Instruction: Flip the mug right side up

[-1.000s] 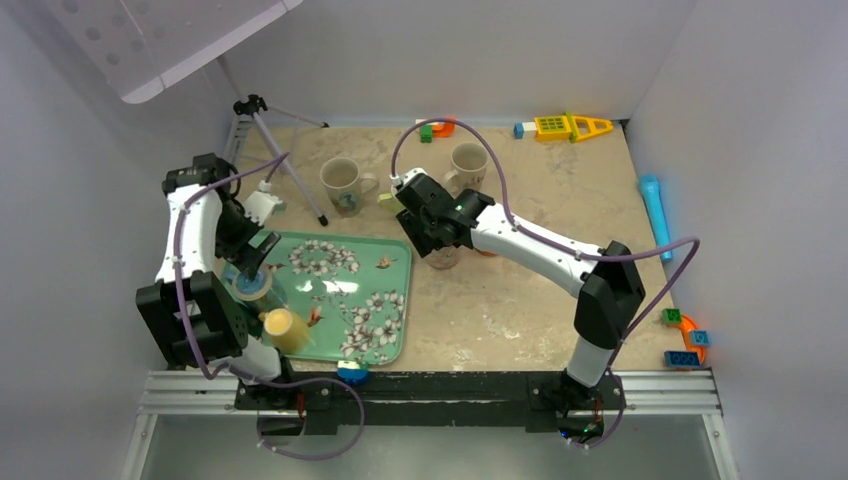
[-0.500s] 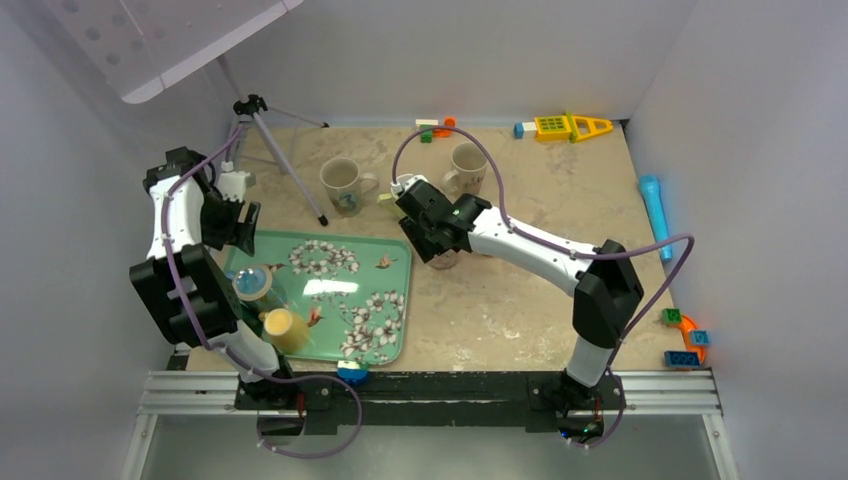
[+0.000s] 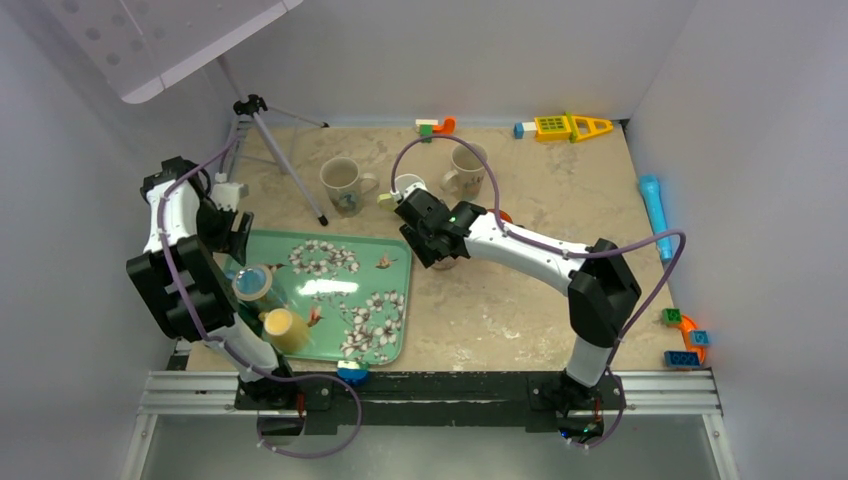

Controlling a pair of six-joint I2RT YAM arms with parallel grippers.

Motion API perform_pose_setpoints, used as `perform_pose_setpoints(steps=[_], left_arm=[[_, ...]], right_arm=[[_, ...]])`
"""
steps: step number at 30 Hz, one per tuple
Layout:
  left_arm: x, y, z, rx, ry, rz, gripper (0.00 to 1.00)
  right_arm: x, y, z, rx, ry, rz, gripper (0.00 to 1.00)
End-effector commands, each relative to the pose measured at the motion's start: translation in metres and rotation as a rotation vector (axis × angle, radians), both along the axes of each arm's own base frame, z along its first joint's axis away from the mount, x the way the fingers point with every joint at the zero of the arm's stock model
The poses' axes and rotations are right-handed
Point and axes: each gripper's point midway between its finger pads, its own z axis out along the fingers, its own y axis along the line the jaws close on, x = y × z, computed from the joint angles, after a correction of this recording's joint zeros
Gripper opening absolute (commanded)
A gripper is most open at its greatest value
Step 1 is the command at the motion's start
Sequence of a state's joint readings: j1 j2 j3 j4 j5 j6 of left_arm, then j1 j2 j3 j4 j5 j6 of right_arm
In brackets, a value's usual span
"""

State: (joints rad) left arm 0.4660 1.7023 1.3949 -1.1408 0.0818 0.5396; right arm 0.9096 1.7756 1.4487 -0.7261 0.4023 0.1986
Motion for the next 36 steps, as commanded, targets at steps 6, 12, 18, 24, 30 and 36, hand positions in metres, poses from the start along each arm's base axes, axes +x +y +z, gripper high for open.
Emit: perform_pose_setpoints(steps=[6,12,18,24,30,36], left_arm=[[0.002,0.022,0.053,0.115,-0.153,-0.292,0.83],[-0.006,0.027,0.030,0.165,-0.110,-0.669,0.81],[-0.004,0.011,0.021,0.080,-0.127,-0.954,0.80],[-0.032,0.010,-0.018,0.063,0.026,-1.138,0.81],[-0.038,-0.011,-0.027,-0.015,-0.018,-1.159,0.80],[-0.027,-0.061,-0.015,-0.093,-0.198,-1.185,0.78]], right_arm=[[-0.002,-0.005,-0.011,-0.033,0.003,0.011,0.61],[-0.003,-0.003,-0.011,-0.032,0.007,0.015,0.61],[-0.008,-0.008,-0.015,-0.041,0.020,0.002,0.61],[-0.009,-0.009,-0.017,-0.035,0.023,-0.007,0.61],[-0.007,-0.005,-0.016,-0.036,0.022,-0.001,0.61],[-0.007,-0.006,-0.016,-0.039,0.022,-0.002,0.61]])
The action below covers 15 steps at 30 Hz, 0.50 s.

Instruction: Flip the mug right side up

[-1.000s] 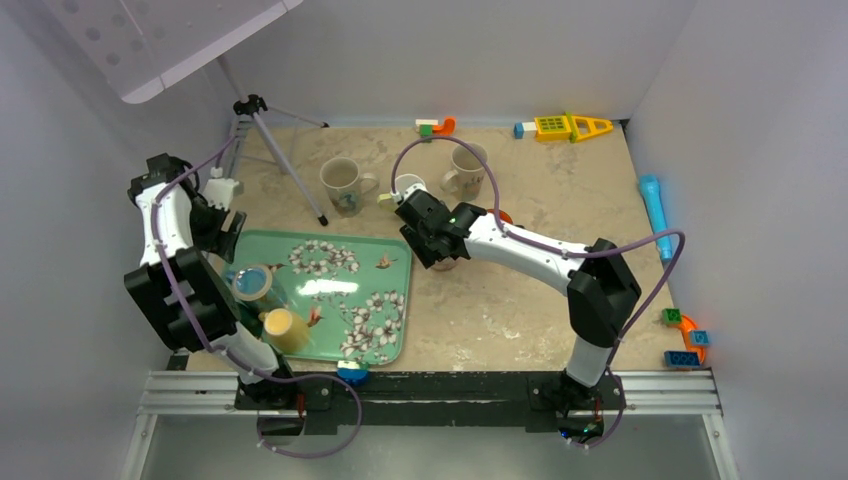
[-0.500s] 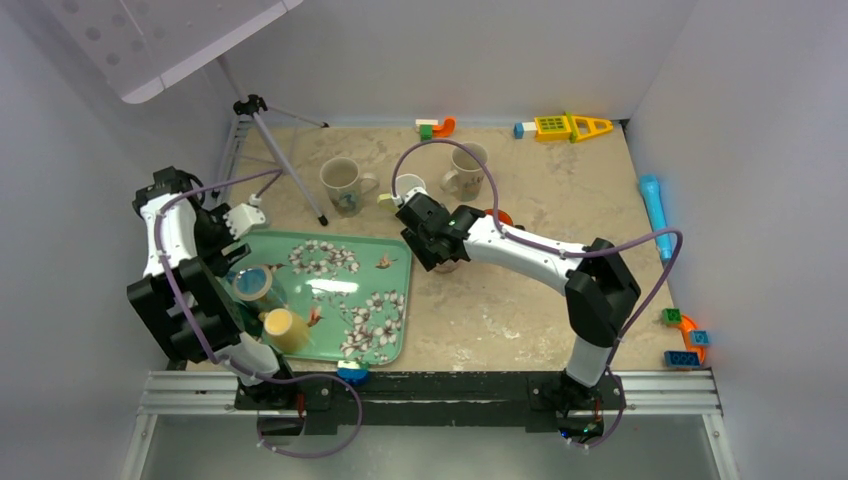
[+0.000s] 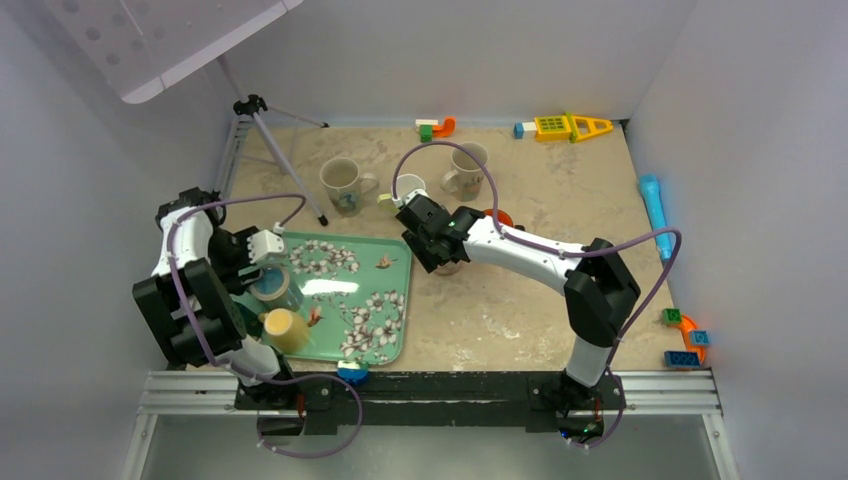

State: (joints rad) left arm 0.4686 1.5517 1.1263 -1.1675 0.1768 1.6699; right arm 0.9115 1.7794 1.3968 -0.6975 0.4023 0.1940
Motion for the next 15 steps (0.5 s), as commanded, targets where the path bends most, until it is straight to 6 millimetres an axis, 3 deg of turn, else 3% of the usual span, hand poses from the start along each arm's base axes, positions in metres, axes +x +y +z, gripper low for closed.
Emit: perform_pose_setpoints(steps=[1,6,15], left_arm=[[0.011,-0.052,0.014,-0.152,-0.113,-0.078,0.79],[0.009,-0.098,0.024,-0.243,-0.100,-0.121,0.77],[-0.003,-0.159,0.024,-0.318,-0.093,-0.192,0.78]], right_arm=[[-0.003,-0.001,0.000,-0.015,0.005,-0.007,0.61],[-0.004,-0.004,-0.003,-0.022,0.009,-0.012,0.62],[-0.007,-0.008,-0.008,-0.029,0.021,-0.018,0.62]])
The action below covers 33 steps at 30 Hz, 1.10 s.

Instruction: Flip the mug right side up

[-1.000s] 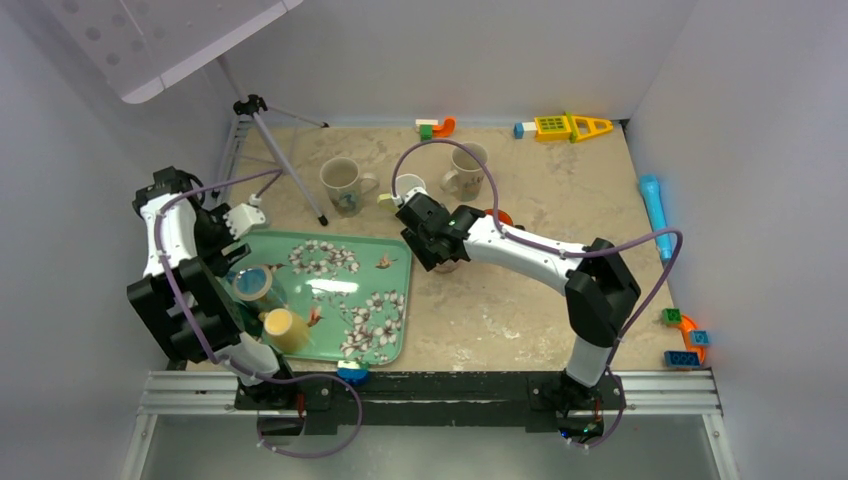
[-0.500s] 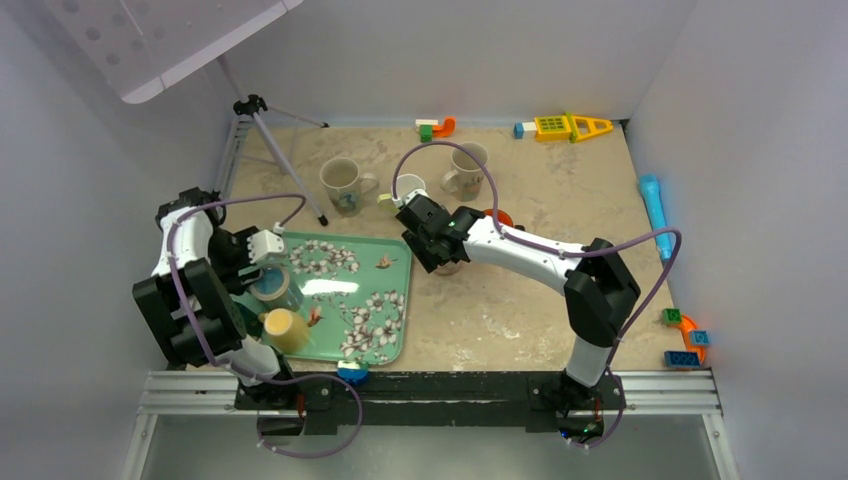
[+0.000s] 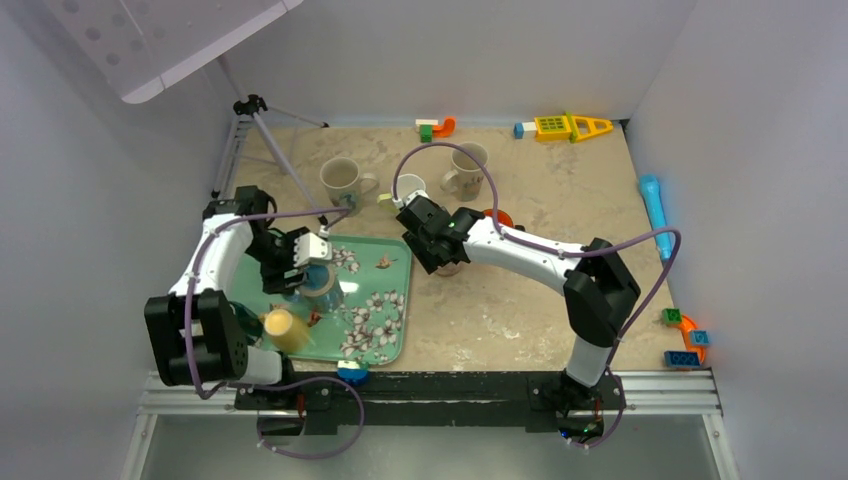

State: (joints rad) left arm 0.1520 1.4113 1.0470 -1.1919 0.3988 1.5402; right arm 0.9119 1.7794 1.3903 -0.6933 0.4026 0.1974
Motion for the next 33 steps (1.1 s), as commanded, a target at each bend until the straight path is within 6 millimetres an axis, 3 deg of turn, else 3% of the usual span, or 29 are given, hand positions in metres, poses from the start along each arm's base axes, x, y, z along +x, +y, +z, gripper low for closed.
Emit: perform_pose_setpoints(steps=[1,5,8,14,18,20,21,26,29,33], left_arm=[[-0.007,-0.043,0.011,-0.111,-0.014,-0.010,0.78],[-0.007,-0.050,0.003,-0.096,0.006,-0.006,0.74],[-0.001,-0.049,-0.005,-0.060,0.004,0.019,0.62],[0.005,-0.032,-0.025,0.035,-0.011,0.082,0.54],[0.011,-0.035,-0.024,0.010,-0.016,0.132,0.33],[0.007,-0.043,-0.018,-0.031,0.022,0.148,0.13],[0.007,-0.047,-0.013,-0.051,0.033,0.162,0.00],[0.011,-0.069,0.026,-0.189,0.049,0.283,0.00],[0.016,-0.090,0.070,-0.329,0.043,0.363,0.00],[0.013,-0.119,0.144,-0.544,0.024,0.416,0.00]], right_arm=[[-0.007,-0.007,-0.006,-0.028,0.019,-0.016,0.62],[-0.007,-0.007,-0.005,-0.024,0.016,-0.014,0.62],[-0.007,-0.008,-0.006,-0.026,0.017,-0.014,0.62],[-0.009,-0.009,-0.005,-0.024,0.016,-0.015,0.62],[-0.008,-0.007,-0.002,-0.012,0.011,-0.021,0.63],[-0.007,-0.007,0.001,-0.003,0.007,-0.025,0.63],[-0.007,-0.007,0.003,0.003,0.003,-0.027,0.63],[-0.005,-0.010,0.026,0.040,-0.050,-0.042,0.65],[-0.002,-0.008,0.052,0.096,-0.100,-0.045,0.68],[0.001,-0.004,0.099,0.212,-0.191,-0.034,0.74]])
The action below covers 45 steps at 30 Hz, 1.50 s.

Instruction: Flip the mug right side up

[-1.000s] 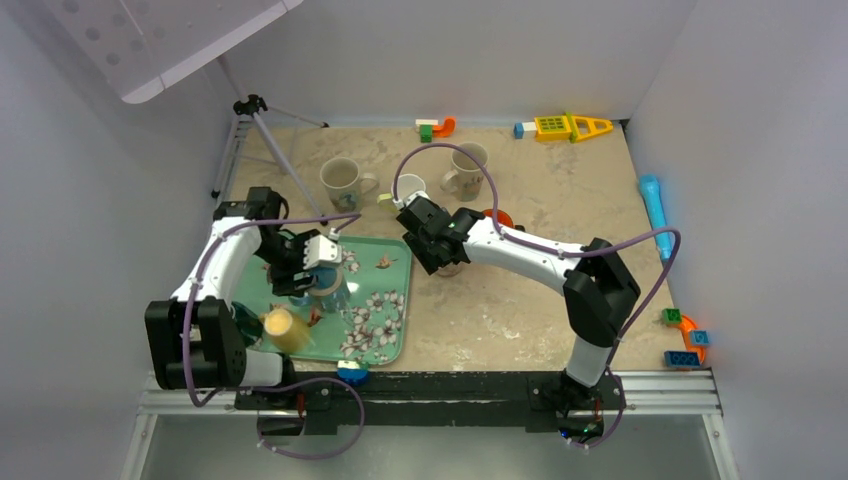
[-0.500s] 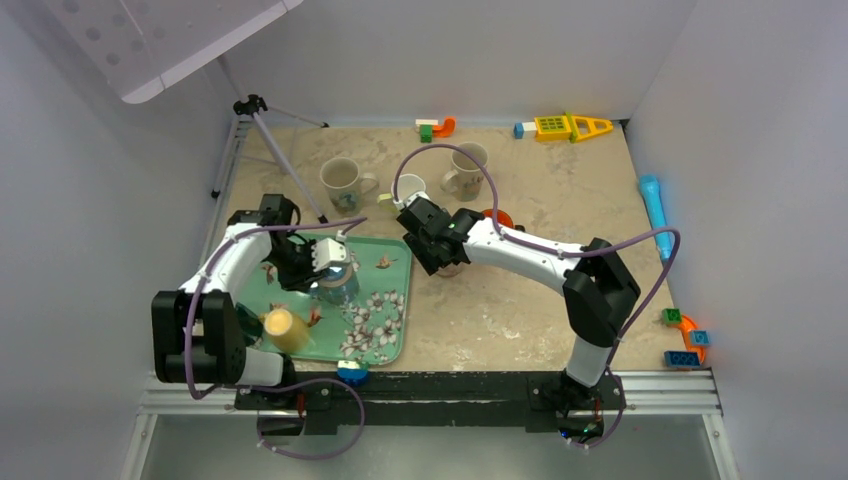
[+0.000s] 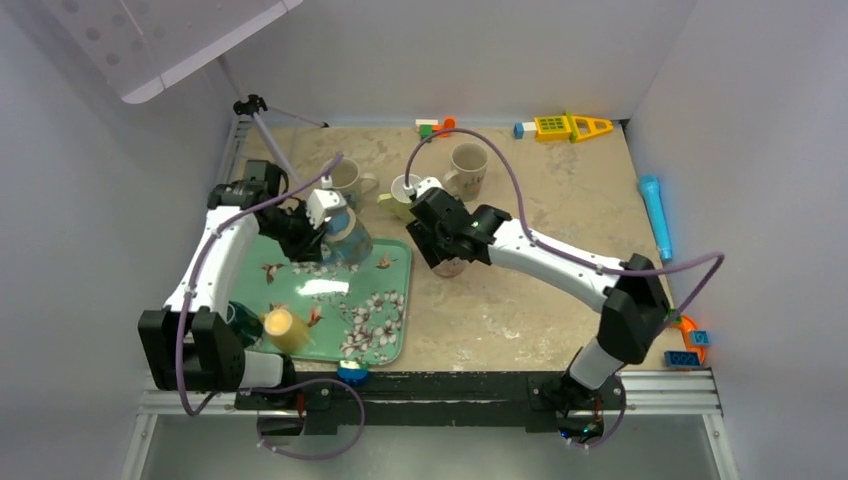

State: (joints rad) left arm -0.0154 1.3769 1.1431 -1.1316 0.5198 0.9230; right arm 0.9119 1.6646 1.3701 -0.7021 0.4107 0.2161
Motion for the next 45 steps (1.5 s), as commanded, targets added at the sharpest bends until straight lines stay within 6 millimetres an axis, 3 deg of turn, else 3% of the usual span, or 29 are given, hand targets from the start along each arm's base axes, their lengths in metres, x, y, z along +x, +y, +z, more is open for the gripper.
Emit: perform_pose_setpoints(steps=[1,5,8,10,12,15,17,23,31,34,40,45], left_arm=[[-0.003,-0.061,0.126,-0.410,-0.117,0.073,0.00],[-0.019,-0.088,0.200,-0.647,-0.115,0.104,0.00],[-0.023,-0.101,0.251,-0.807,-0.132,0.112,0.00],[-0.030,-0.108,0.277,-0.893,-0.104,0.112,0.00],[-0.036,-0.111,0.293,-0.939,-0.096,0.104,0.00],[-0.044,-0.115,0.300,-0.961,-0.084,0.085,0.00],[-0.051,-0.118,0.301,-0.966,-0.080,0.060,0.00],[-0.075,-0.132,0.298,-0.970,-0.044,-0.039,0.00],[-0.083,-0.137,0.279,-0.959,0.019,-0.075,0.00],[-0.083,-0.136,0.284,-0.951,-0.027,-0.083,0.00],[-0.086,-0.135,0.305,-0.952,-0.091,-0.110,0.00],[-0.086,-0.135,0.304,-0.948,-0.096,-0.108,0.00]], right_arm=[[0.006,0.003,0.078,0.174,-0.163,-0.014,0.76],[-0.005,0.021,0.147,0.444,-0.277,0.086,0.77],[-0.046,0.054,0.207,0.815,-0.347,0.341,0.81],[-0.077,0.066,0.245,1.064,-0.395,0.487,0.83],[-0.099,0.068,0.277,1.241,-0.429,0.582,0.83],[-0.125,0.070,0.315,1.406,-0.464,0.724,0.81],[-0.133,0.071,0.329,1.467,-0.473,0.776,0.80],[-0.136,0.090,0.353,1.540,-0.455,0.870,0.72],[-0.125,0.070,0.378,1.514,-0.611,0.785,0.64],[-0.119,0.065,0.365,1.453,-0.593,0.733,0.71],[-0.101,0.049,0.312,1.392,-0.496,0.565,0.81],[-0.104,0.056,0.301,1.408,-0.429,0.588,0.88]])
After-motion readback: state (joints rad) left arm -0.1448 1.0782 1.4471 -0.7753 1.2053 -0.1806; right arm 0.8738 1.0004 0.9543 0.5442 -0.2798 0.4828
